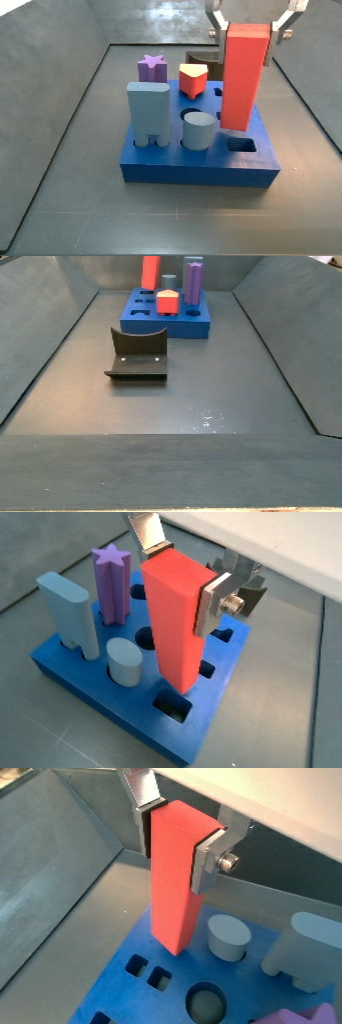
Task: Pick up the rectangle object. Move up. Place the rectangle object on the fixture. Regrasp the rectangle object. Move to above the board. Insert the rectangle object.
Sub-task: Insert the rectangle object.
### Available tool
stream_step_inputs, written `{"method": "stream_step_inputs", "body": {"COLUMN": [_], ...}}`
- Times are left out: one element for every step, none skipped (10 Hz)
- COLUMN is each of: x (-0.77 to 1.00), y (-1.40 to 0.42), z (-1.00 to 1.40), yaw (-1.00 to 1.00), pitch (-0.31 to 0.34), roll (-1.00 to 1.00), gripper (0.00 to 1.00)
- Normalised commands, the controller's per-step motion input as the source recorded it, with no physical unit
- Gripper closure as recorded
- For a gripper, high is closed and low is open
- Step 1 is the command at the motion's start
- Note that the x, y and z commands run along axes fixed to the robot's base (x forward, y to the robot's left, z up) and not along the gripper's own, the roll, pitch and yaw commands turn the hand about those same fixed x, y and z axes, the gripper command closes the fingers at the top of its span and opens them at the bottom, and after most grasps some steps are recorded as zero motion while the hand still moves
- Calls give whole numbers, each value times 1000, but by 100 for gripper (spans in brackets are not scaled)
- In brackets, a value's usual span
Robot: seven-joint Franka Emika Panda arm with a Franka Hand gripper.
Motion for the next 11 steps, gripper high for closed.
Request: {"method": "stream_step_inputs", "body": {"x": [3,0,-63,0,-57,0,0,0,-194,-169,-106], "y": [123,89,83,117,0,0,0,17,131,140,126], "z": [0,0,0,0,0,0,0,0,-40,-66,-114], "yaw": [197,160,200,274,91,0,0,0,249,440,574], "pitch": [-446,-323,-121,-219,-37,4,0,0,-40,-4,0], "roll": [-320,-239,-147,-260,-31,-16,-4,-31,-431,-449,-439], "gripper": [100,100,100,100,100,100,100,100,100,100,100]}}
